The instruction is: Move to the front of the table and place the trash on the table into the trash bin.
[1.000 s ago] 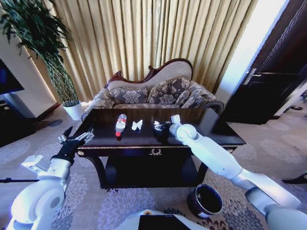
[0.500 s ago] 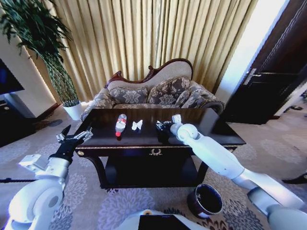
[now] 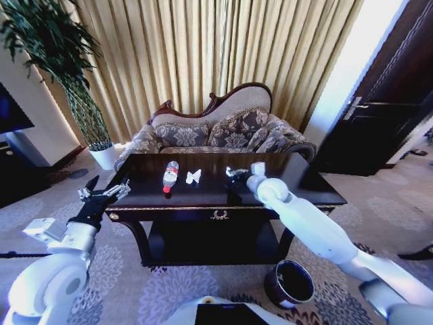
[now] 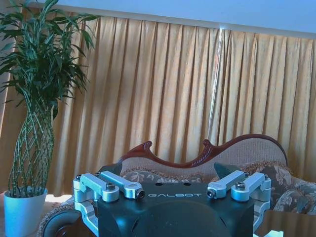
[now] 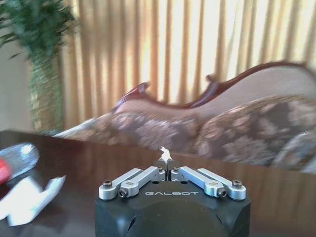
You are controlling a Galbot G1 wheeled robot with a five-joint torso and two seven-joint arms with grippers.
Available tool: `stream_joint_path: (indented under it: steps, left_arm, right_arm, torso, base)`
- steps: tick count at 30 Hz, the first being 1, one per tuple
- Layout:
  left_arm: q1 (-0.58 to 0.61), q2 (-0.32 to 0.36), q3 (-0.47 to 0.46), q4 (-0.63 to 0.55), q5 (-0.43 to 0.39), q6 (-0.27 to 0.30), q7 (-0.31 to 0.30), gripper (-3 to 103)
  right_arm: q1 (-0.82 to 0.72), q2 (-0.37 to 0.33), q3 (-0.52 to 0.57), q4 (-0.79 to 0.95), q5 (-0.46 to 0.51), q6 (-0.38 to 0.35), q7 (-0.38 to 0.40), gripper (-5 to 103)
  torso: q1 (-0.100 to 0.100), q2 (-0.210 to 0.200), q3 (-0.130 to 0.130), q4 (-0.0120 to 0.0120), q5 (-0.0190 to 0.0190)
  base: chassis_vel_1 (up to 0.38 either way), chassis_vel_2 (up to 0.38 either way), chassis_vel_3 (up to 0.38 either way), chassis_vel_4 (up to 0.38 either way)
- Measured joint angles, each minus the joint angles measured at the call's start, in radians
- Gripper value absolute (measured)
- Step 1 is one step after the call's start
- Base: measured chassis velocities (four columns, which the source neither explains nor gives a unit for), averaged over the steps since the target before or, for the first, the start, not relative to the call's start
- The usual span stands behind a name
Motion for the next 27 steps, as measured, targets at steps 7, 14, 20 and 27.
stream_joint_path:
  steps: [7, 14, 20, 27]
  left_arm:
    - [-0.020, -0.001, 0.009, 0.008, -0.004, -0.001, 0.002, 100]
    - [-0.041, -0.013, 0.030, 0.025, -0.007, -0.001, 0.013, 100]
    - [-0.047, -0.007, 0.032, 0.041, -0.036, -0.001, 0.021, 100]
    - [-0.063, 0.008, 0.039, 0.045, -0.046, 0.001, 0.030, 100]
  right_arm:
    - [-0.330, -0.059, 0.346, 0.200, -0.058, 0.011, 0.063, 1]
    - [-0.619, 0.001, 0.582, 0.347, -0.133, 0.022, 0.092, 1]
    - [-0.766, 0.043, 0.716, 0.438, -0.159, 0.023, 0.070, 1]
    - [-0.885, 0.072, 0.786, 0.512, -0.170, 0.023, 0.060, 1]
  torso:
    - [0.000, 0.000, 0.000, -0.0002, 0.0003]
    - [0.000, 0.000, 0.000, 0.0000, -0.0003]
    - [0.000, 0.000, 0.000, -0.0001, -0.0001]
    - [0.000, 0.000, 0.000, -0.0001, 0.0001]
  base:
    - [0.000, 0.000, 0.000, 0.000]
    - [0.000, 0.000, 0.000, 0.000]
    - [0.000, 0.000, 0.000, 0.000]
    - [0.000, 0.000, 0.000, 0.000]
